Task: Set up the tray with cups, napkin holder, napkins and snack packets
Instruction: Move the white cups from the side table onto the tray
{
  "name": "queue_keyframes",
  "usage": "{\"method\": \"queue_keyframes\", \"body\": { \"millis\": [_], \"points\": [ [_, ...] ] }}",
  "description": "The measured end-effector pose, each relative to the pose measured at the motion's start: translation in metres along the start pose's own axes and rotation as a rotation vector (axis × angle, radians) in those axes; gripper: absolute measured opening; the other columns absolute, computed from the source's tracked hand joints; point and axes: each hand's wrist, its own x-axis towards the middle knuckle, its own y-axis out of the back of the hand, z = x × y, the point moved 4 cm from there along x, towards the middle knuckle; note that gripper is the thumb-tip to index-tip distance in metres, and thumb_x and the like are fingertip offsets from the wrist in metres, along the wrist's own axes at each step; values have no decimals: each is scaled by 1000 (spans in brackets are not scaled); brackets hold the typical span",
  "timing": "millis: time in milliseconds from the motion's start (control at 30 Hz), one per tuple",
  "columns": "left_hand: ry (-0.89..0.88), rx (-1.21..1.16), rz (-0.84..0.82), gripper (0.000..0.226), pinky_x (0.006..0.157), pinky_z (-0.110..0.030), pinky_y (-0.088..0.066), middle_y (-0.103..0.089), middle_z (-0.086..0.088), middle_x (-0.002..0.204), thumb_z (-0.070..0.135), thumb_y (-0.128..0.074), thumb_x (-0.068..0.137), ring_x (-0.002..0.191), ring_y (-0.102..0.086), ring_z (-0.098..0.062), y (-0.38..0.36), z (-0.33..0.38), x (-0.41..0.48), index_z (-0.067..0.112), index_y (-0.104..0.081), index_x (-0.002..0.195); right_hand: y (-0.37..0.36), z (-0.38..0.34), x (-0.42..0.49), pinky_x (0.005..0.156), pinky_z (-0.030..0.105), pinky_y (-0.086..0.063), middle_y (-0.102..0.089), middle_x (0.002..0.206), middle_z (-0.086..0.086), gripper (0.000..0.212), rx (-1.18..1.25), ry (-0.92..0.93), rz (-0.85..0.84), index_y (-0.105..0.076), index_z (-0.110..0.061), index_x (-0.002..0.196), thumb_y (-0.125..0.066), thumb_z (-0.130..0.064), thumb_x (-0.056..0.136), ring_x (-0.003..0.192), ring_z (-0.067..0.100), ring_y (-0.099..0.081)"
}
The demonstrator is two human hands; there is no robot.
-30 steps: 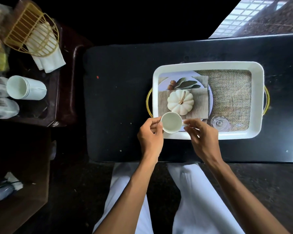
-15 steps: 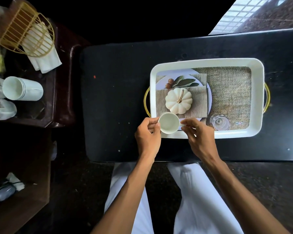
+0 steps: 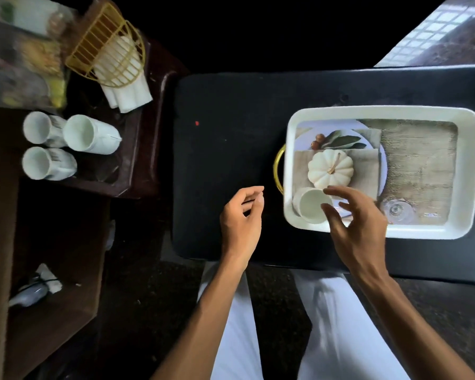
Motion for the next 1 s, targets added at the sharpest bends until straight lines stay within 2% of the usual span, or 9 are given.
{"method": "queue_keyframes", "body": {
  "millis": [100,167,267,433,567,667,733,800,1000],
  "points": [
    [-35,-38,71,19,93,-39,-61,-75,11,108,21,-61,99,103,-71,-2,42,9,8,35,-73,105,-25,-30,5,85,26,-56,-70,106,-6,25,89,18,-57,-69,-18,110,-72,-7,88,99,16,-68],
    [-50,-58,139,23,93,-42,-61,-76,10,110,19,-62,98,105,-72,-3,78,15,16,39,-72,102,-47,-52,7,84,17,-55,-71,102,-3,22,126,14,-93,-71,-17,108,-72,-6,89,94,14,-70],
    [-92,-89,254,22,94,-46,-60,-76,3,112,15,-61,98,104,-73,-9,137,24,31,33,-71,105,-86,-85,14,79,5,-50,-72,99,2,21,158,8,-140,-72,-14,106,-73,-4,88,87,11,-71],
    [-121,-143,406,20,98,-51,-58,-73,-9,116,11,-58,100,108,-72,-17,229,31,64,16,-69,116,-162,-147,29,82,22,-56,-73,100,6,19,270,-1,-211,-70,-12,107,-73,-8,89,90,13,-72],
    [-130,-178,482,26,102,-48,-56,-70,-10,125,17,-57,101,116,-69,-17,282,38,91,12,-67,125,-223,-199,45,81,13,-55,-72,103,-2,23,272,63,-272,-69,-12,111,-74,-14,89,90,1,-69],
    [-138,-201,477,23,105,-46,-54,-67,-1,131,18,-57,102,116,-65,-5,301,42,109,22,-65,123,-263,-227,59,81,8,-53,-70,110,-4,30,230,90,-326,-66,-13,119,-73,-19,90,96,0,-67],
    [-137,-203,439,24,106,-46,-53,-65,3,132,17,-56,102,116,-63,-2,306,43,118,26,-63,124,-284,-238,67,86,15,-55,-68,117,-2,35,206,83,-364,-63,-14,124,-72,-20,91,103,6,-66],
    [-135,-198,387,30,106,-47,-53,-64,-1,135,16,-56,102,117,-62,-5,307,43,125,19,-61,132,-300,-246,72,88,20,-57,-69,120,0,35,189,89,-383,-63,-13,126,-71,-19,92,106,9,-66],
    [-119,-159,293,38,104,-46,-55,-64,-5,138,15,-57,102,115,-63,-7,307,40,136,8,-58,139,-313,-253,75,76,3,-50,-70,102,-12,25,164,99,-319,-69,-14,117,-71,-18,92,88,-16,-61]
  ]
}}
